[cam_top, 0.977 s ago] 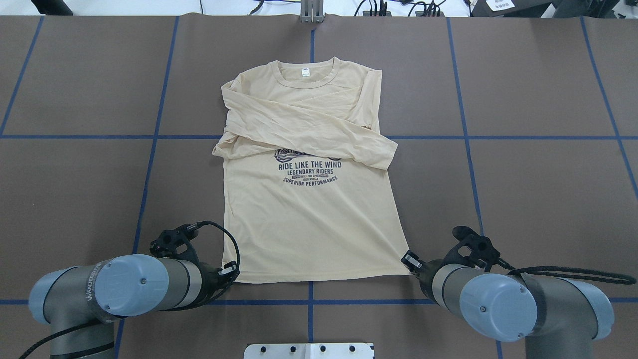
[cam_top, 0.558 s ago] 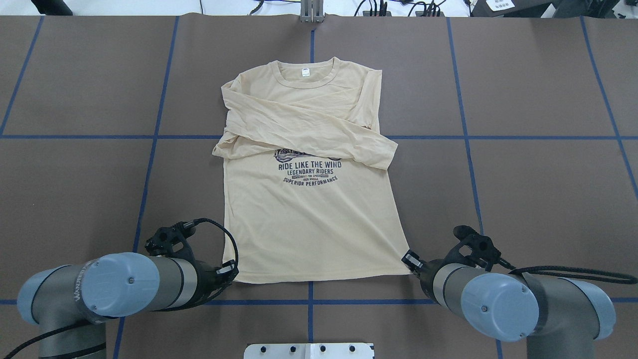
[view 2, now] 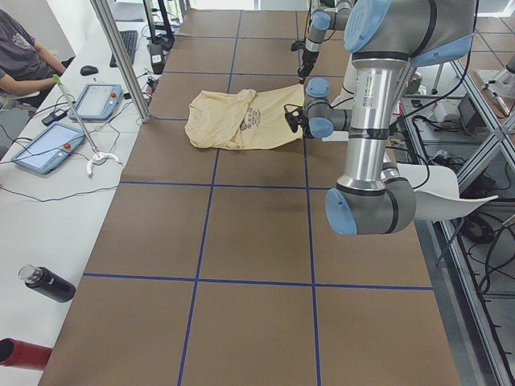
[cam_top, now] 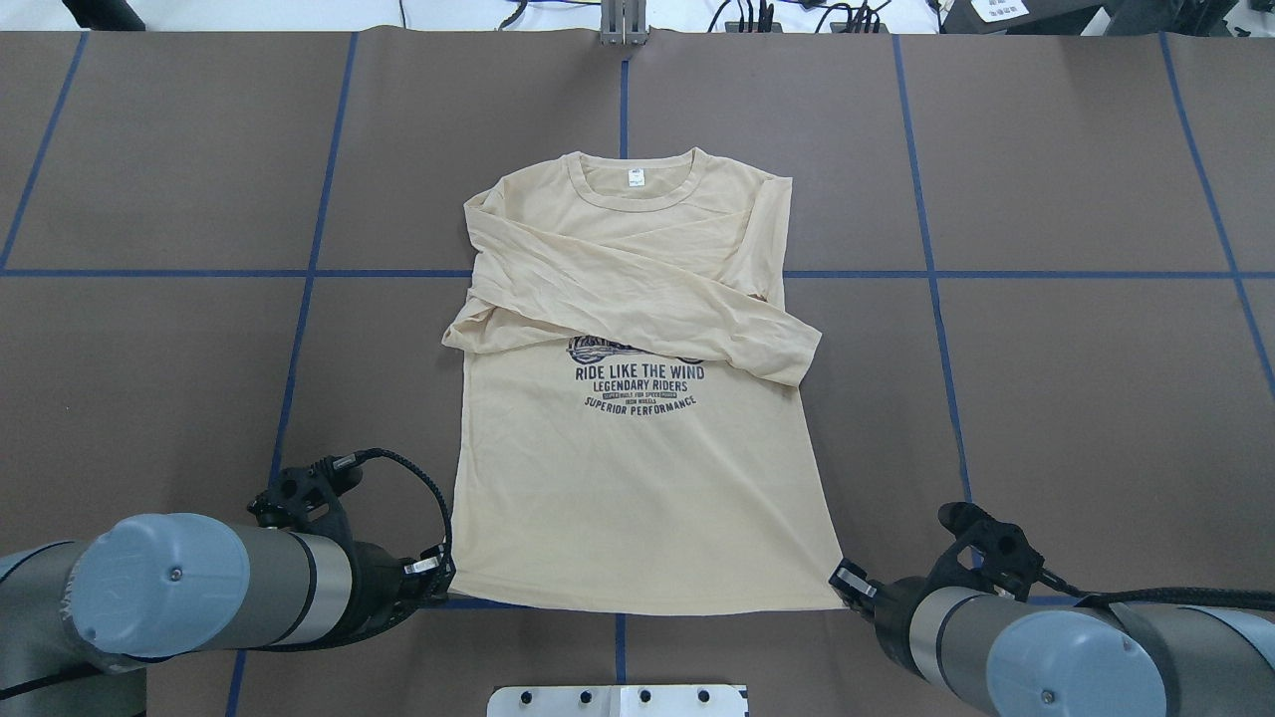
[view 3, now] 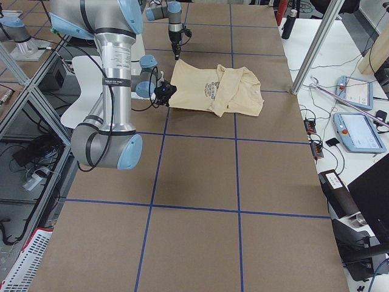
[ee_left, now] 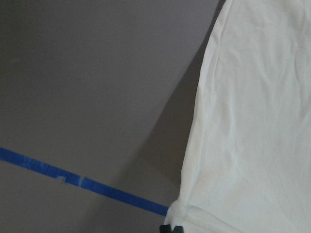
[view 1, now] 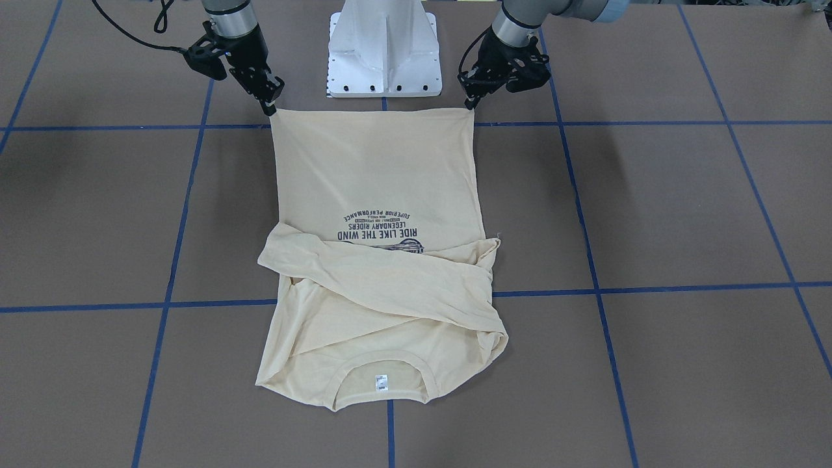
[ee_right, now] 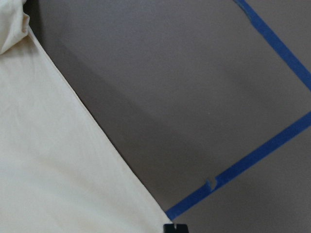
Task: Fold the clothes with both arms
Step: 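Lift the hem with both grippers and fold it toward the collar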
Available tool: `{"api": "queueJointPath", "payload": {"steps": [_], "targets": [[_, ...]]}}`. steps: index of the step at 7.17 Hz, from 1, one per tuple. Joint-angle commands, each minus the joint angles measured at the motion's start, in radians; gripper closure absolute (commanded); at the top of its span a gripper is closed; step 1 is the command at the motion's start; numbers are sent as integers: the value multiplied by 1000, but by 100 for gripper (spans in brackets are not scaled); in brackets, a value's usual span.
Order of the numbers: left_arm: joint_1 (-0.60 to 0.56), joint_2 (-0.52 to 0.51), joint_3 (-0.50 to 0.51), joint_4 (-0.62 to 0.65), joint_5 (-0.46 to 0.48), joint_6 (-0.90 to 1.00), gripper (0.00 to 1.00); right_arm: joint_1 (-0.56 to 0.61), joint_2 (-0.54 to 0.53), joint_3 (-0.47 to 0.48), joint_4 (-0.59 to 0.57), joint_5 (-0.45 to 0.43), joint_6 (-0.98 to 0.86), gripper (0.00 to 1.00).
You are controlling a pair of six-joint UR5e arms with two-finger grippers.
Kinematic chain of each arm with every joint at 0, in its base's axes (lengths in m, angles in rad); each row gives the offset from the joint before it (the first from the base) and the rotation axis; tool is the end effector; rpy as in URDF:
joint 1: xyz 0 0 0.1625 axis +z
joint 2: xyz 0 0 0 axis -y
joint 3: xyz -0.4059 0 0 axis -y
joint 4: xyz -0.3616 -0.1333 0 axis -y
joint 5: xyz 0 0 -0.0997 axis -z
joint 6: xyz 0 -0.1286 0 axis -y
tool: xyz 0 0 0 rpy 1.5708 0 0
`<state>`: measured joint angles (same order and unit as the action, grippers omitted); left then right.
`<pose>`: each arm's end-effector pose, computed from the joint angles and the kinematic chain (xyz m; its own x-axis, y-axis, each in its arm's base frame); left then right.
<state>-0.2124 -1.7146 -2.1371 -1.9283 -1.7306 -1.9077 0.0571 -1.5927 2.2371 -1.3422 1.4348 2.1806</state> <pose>0.4568 -0.2139 0.3024 0.4211 -0.4247 -0.8014 0.2236 0.9049 -0.3620 -0.4326 -0.1757 0.3566 0.4341 0.5932 0.6780 -0.4988 0.7850 -0.3674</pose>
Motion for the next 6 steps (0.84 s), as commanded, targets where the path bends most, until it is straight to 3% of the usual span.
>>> {"api": "queueJointPath", "payload": {"steps": [1, 2, 3, 4, 5, 6], "targets": [[4, -9, -44, 0, -20, -5, 100, 50, -4, 36, -2, 2, 15, 100], [-42, -38, -35, -3, -30, 11, 100, 140, 19, 20, -2, 59, -26, 100], [-177, -103, 6, -12, -38, 50, 100, 297, 114, -49, -2, 190, -182, 100], [-312, -217, 119, 0, -76, 134, 100, 475, 208, -160, -30, 338, -279, 100], [-375, -285, 254, -17, -108, 178, 100, 595, 378, -324, -78, 404, -391, 100], [-439, -340, 338, -18, -112, 285, 100, 674, 481, -440, -139, 418, -480, 100]]}}
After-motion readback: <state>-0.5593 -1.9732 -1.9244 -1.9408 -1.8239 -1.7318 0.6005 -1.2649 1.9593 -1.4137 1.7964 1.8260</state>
